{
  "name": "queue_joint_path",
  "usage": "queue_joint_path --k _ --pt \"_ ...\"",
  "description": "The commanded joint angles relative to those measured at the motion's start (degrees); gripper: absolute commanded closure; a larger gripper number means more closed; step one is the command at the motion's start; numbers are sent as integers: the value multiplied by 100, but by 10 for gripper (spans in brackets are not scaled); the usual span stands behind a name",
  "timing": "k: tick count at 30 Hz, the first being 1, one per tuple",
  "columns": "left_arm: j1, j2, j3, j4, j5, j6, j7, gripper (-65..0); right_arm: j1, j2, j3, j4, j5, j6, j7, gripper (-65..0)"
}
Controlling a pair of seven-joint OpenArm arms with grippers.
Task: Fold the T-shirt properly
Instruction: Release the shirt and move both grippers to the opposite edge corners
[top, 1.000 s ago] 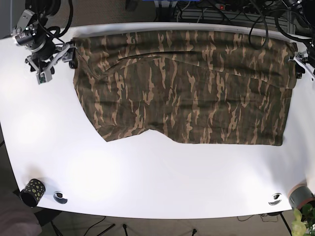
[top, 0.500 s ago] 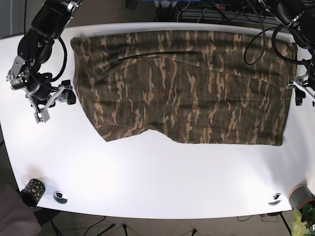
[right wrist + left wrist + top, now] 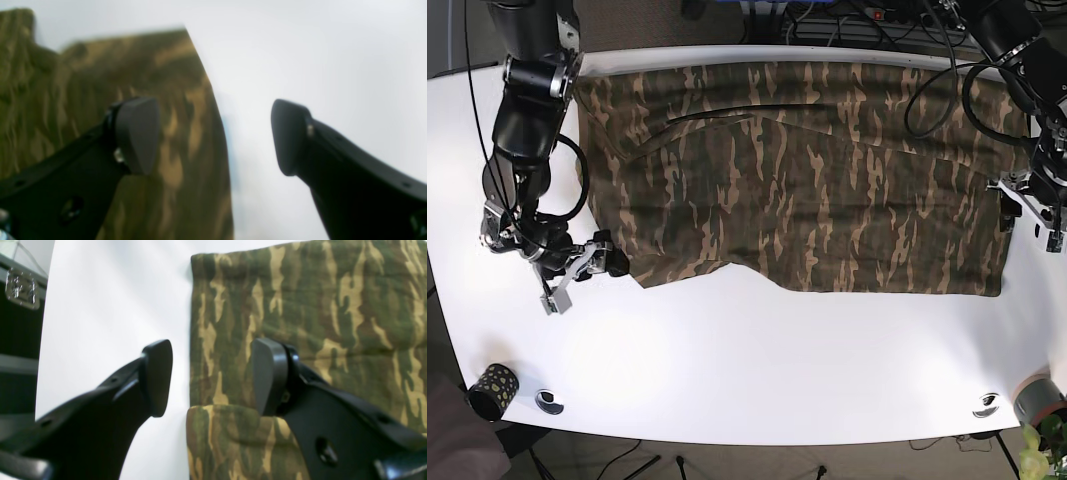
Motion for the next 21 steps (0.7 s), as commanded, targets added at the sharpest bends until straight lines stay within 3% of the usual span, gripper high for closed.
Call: queue_joint_path --k 1,11,15,21 --pt "-34 -95 -44 121 -52 44 -104 -351 408 230 -295 -480 95 32 480 -501" --pt "72 -95 -71 121 -52 71 -104 -351 1015 370 -1509 -2098 95 32 1886 -501" --pt "54 -103 -71 95 44 88 -104 -351 997 194 -1614 -2186 104 32 1974 -501" --pt "-201 -86 88 42 695 440 -104 -356 892 -52 -1623 -2177 104 32 1965 -499"
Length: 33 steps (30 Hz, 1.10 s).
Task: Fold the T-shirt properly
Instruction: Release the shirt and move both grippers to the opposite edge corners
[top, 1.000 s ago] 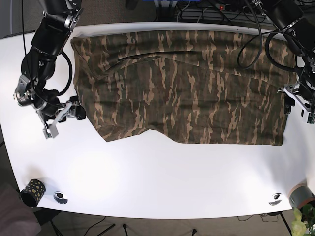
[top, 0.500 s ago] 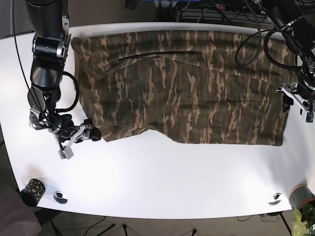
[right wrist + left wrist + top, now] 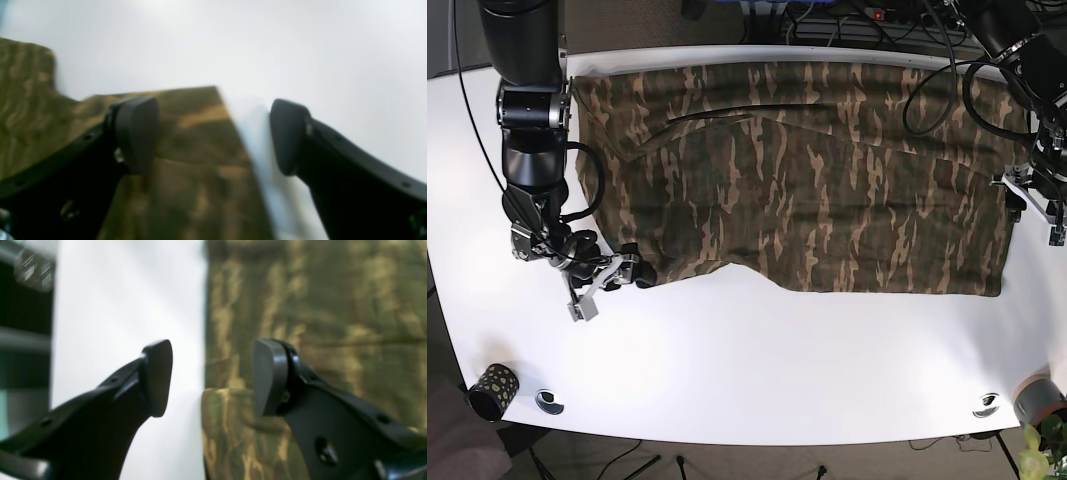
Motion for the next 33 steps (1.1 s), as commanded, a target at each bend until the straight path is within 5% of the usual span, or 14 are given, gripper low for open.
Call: queue_joint_path --k 1,10,17,33 --pt "-260 -99 105 -42 136 178 -123 -356 98 -48 -6 57 -8 30 -94 -491" --pt "-1509 -213 149 -1730 857 828 -202 -358 116 -171 -6 57 -8 30 -50 -198" --pt "-2458 -407 167 -3479 971 864 -1090 -358 125 -162 -6 66 -8 30 -50 0" --pt "-3882 -1022 176 -7154 971 1004 -3042 -358 89 -153 -6 488 -8 30 -94 0"
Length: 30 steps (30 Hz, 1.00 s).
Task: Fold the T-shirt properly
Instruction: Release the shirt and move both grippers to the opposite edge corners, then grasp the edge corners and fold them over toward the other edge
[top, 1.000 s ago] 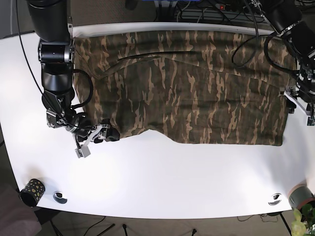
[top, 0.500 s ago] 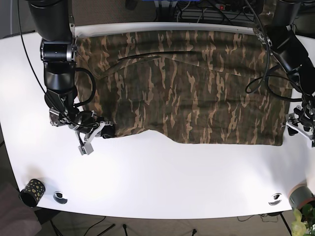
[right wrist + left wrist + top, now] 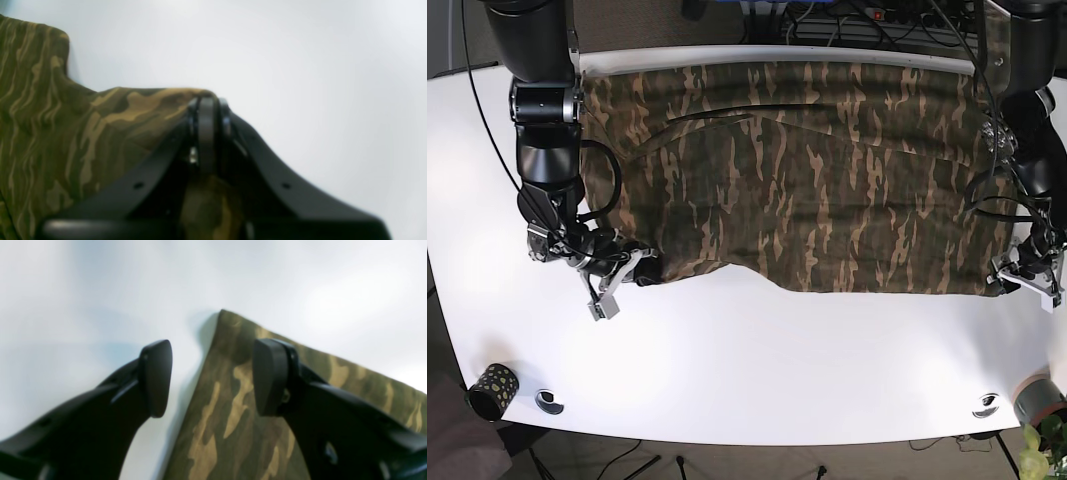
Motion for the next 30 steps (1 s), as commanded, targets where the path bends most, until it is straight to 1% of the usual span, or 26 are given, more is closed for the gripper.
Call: queue_joint_path --k 1,4,6,8,10,13,17,20,22,26,28,30 --pt "-272 -196 34 -239 -69 214 -317 -358 183 81 34 116 115 56 116 0" --pt "-395 -266 359 -582 -69 398 -519 -378 183 81 34 116 115 56 116 0" --pt "-448 -302 719 -784 -104 398 -624 -419 183 81 34 116 115 56 116 0" --pt "-474 -302 948 -916 -113 398 -721 -454 183 81 43 116 115 56 116 0" --pt "-474 -284 992 -951 -113 398 -748 -465 183 81 43 116 115 56 116 0" --pt "-465 -258 1001 -969 -113 381 -748 -456 183 81 43 116 115 56 116 0" --pt "-448 -126 1001 -978 -104 363 -748 -406 183 81 43 125 132 56 116 0" --pt "-439 -99 1001 -978 -104 161 -748 -351 183 81 43 125 141 56 116 0" --pt "-439 -91 1001 -978 -104 -15 -748 -301 183 81 43 125 150 56 116 0" --pt "-439 -20 1001 -960 -87 -200 -748 -171 210 81 43 134 167 56 99 0" --pt "-439 -20 1001 -925 -87 -243 -748 -83 219 134 43 195 167 56 2 0" --pt "-439 -20 1001 -925 -87 -243 -748 -40 201 186 51 353 167 56 -51 0"
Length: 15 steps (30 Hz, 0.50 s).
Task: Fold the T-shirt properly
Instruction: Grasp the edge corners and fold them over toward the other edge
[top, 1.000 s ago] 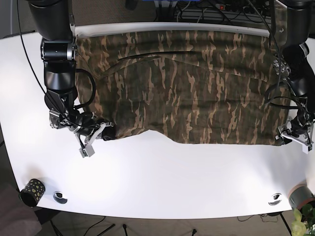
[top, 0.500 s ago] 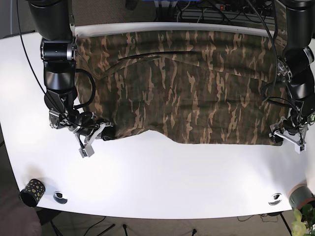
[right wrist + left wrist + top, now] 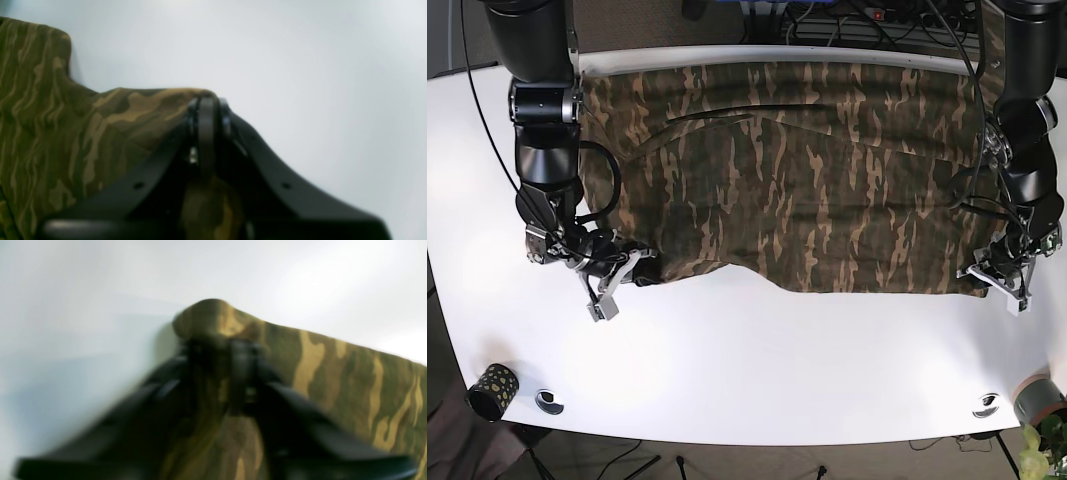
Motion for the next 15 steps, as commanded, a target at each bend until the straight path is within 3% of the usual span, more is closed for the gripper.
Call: queue_joint_path --k 1,8,15 --pt "-183 -81 0 124 -43 -31 -79 -17 183 171 47 418 113 56 56 0" --pt "-95 -81 -9 784 -70 -664 -35 0 175 206 56 1200 121 56 -436 0" --pt "503 200 -27 2595 -87 -744 774 0 -116 417 205 2158 121 56 -867 0"
